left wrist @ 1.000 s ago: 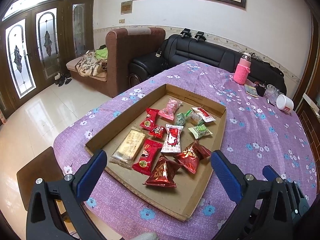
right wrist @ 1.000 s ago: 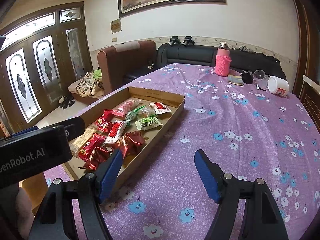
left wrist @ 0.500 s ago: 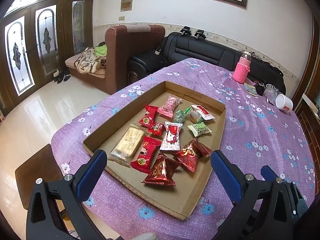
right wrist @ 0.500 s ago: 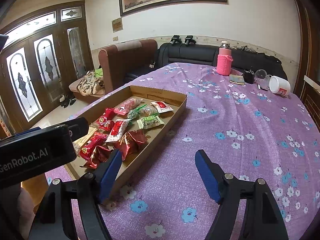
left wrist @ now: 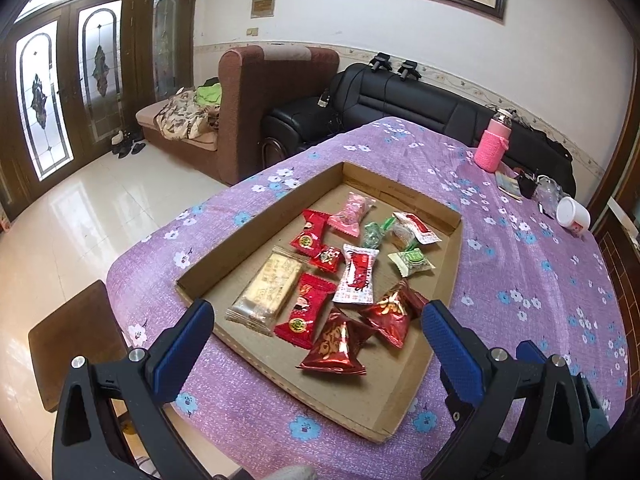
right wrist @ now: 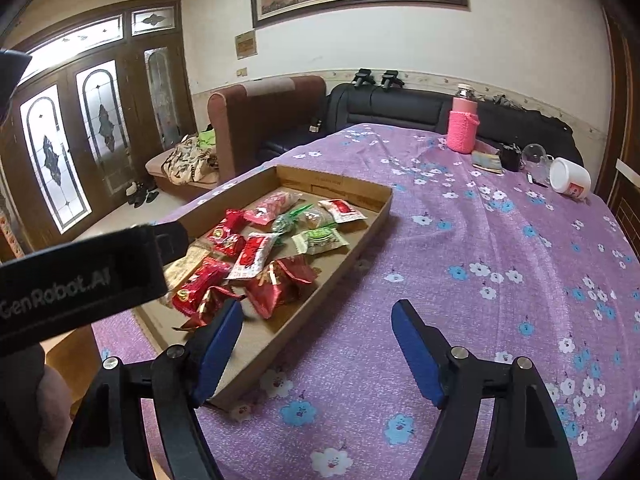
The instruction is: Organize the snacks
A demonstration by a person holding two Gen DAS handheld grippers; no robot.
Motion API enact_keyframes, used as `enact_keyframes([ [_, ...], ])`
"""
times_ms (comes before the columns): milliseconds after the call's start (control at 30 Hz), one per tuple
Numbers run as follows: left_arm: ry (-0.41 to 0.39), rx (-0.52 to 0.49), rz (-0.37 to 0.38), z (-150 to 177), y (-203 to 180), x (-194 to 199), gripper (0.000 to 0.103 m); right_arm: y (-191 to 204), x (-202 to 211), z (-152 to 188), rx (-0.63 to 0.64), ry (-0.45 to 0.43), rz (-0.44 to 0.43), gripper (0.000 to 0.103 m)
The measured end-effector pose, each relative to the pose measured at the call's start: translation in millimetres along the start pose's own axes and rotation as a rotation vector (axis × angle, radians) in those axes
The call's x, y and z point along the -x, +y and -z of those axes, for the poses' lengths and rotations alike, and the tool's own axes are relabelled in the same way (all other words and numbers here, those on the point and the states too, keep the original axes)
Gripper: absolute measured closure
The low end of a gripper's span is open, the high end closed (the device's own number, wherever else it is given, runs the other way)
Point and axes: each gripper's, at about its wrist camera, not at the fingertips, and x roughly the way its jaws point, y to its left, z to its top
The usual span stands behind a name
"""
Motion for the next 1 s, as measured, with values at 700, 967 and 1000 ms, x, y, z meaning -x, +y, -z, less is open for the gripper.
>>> enact_keyframes([
  [700,0.028,0.015,0.032,0,7,-1,0.0,13,1,1,0.051,-0.01,-0.005,0.022],
  [967,0.048,0.013,0.046,-1,5,-4,0.0,12,3,2,0.038,-0.01,-0.007,0.021],
  [1000,0.048,0.013,0.046,-1,5,-4,0.0,12,3,2,0.036,-0.01,-0.008,0.021],
])
